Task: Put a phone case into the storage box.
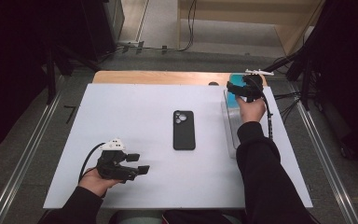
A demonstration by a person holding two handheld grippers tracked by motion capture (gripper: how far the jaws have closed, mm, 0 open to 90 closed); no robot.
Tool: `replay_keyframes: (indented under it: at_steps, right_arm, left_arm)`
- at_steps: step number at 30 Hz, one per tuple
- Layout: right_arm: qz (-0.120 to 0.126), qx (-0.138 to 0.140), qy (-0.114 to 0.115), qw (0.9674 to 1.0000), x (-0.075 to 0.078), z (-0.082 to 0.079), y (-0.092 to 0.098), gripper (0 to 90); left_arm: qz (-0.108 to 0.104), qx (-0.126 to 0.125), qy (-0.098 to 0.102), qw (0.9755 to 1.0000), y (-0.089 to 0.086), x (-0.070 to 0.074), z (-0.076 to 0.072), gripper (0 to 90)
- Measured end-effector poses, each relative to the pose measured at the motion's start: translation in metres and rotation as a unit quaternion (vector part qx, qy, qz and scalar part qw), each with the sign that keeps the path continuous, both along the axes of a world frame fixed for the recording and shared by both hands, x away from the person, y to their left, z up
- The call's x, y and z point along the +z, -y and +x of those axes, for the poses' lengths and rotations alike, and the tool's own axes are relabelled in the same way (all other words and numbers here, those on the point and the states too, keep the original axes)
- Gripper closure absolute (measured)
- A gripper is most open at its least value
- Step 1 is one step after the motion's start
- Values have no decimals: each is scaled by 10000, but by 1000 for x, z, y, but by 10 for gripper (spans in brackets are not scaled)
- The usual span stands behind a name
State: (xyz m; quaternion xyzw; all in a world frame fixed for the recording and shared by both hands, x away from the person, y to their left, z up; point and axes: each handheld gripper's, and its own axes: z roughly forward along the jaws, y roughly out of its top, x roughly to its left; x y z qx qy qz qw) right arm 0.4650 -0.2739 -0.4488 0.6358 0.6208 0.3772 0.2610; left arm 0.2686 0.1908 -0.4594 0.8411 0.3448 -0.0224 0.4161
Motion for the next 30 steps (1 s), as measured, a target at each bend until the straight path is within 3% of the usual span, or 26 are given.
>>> replay_keyframes:
  at_steps: [7, 16, 20, 30]
  right_arm:
    - [-4, -198, -22, 9998, -6, 7, -2, 139]
    - [-217, -94, 28, 9997, -7, 6, -6, 134]
    - [-70, -26, 3, 10000, -6, 5, -8, 105]
    - [-65, -75, -35, 9999, -5, 4, -6, 105]
  left_arm:
    - [-11, 15, -6, 10000, 0, 0, 0, 316]
    - [-7, -6, -3, 10000, 0, 0, 0, 316]
    - [12, -21, 12, 10000, 1, 0, -1, 316]
    - [-3, -28, 2, 10000, 1, 0, 0, 316]
